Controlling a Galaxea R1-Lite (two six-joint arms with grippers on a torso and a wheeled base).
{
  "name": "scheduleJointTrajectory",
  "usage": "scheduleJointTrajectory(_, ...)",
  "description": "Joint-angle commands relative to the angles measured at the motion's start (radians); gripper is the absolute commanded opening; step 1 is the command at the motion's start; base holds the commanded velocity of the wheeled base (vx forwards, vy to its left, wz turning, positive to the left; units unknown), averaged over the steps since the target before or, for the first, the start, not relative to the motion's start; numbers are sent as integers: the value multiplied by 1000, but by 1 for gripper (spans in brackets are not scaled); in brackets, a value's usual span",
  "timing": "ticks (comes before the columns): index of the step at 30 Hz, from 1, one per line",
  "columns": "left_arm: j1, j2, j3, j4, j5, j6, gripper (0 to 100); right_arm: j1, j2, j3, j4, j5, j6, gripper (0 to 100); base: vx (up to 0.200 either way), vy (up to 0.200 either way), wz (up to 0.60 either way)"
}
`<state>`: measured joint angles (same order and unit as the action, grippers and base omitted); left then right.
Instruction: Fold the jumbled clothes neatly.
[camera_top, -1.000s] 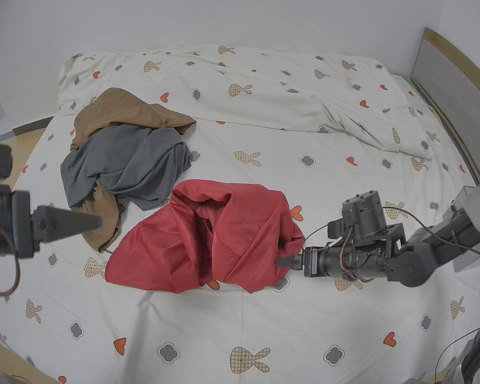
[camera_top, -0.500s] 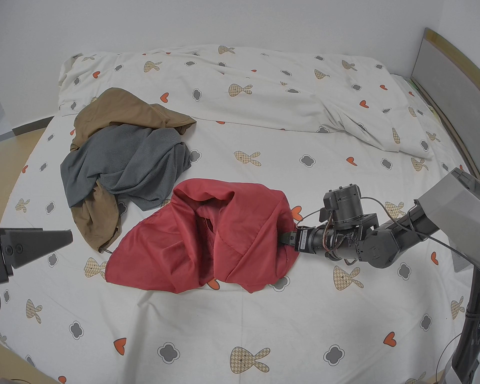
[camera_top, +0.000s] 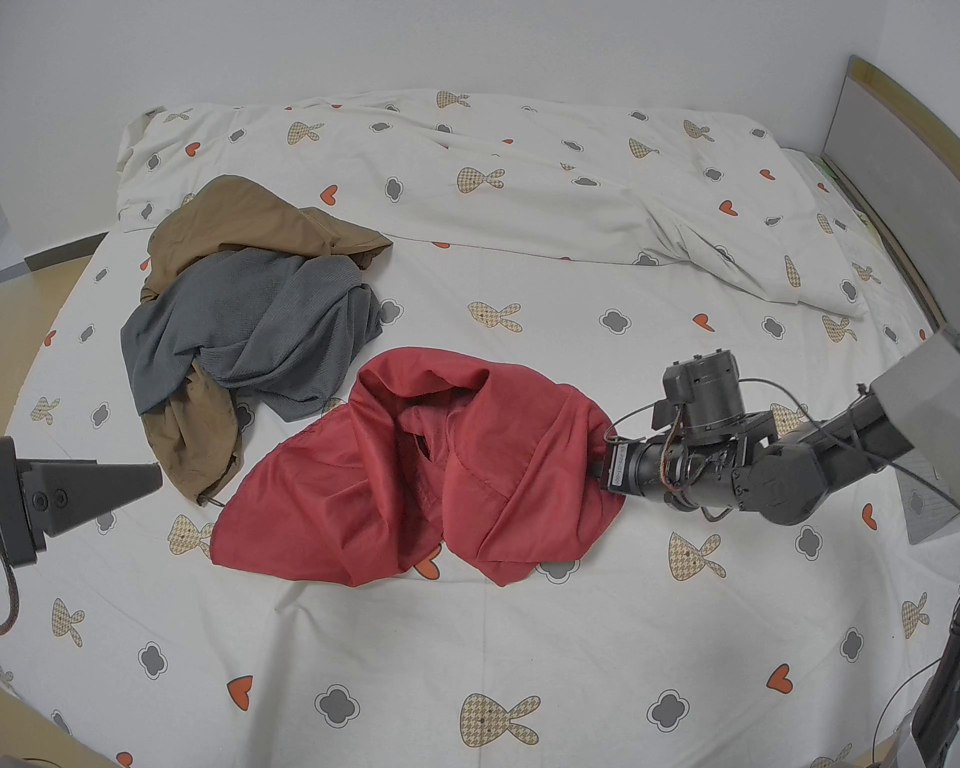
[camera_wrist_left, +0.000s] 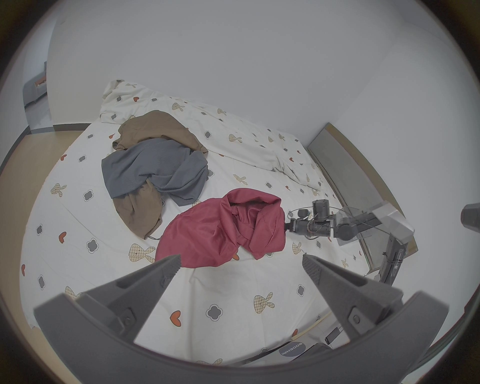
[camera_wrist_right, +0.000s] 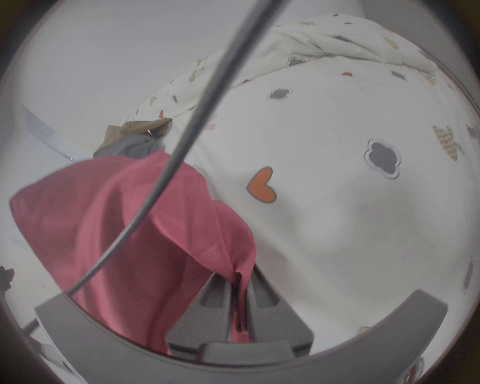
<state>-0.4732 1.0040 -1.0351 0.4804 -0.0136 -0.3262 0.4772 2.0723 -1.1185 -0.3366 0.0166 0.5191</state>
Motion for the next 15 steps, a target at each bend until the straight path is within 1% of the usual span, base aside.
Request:
scheduleJointTrajectory(1,4,5,-2,0,0,-1,100,-37,-209,22,77,-7,-4,0,0,0,0)
scheduleJointTrajectory(4,4,1,-2,0,0,-1,100,-75,-299,29,114,-9,-16,0,0,0,0)
scheduleJointTrajectory(7,4,-1,-3,0,0,-1,100,-127,-379,34,148,-15,-70,0,0,0,0)
scheduleJointTrajectory(9,5,-2,-3,0,0,-1,100,-184,-454,42,183,-30,-153,0,0,0,0)
scheduleJointTrajectory(10,4,-2,-5,0,0,-1,100,-212,-480,46,194,-35,-182,0,0,0,0)
scheduleJointTrajectory(11,4,-2,-5,0,0,-1,100,-212,-480,46,194,-35,-182,0,0,0,0)
scheduleJointTrajectory(12,4,-2,-5,0,0,-1,100,-252,-521,52,208,-37,-226,0,0,0,0)
scheduleJointTrajectory(15,4,-2,-5,0,0,-1,100,-298,-564,62,212,-37,-254,0,0,0,0)
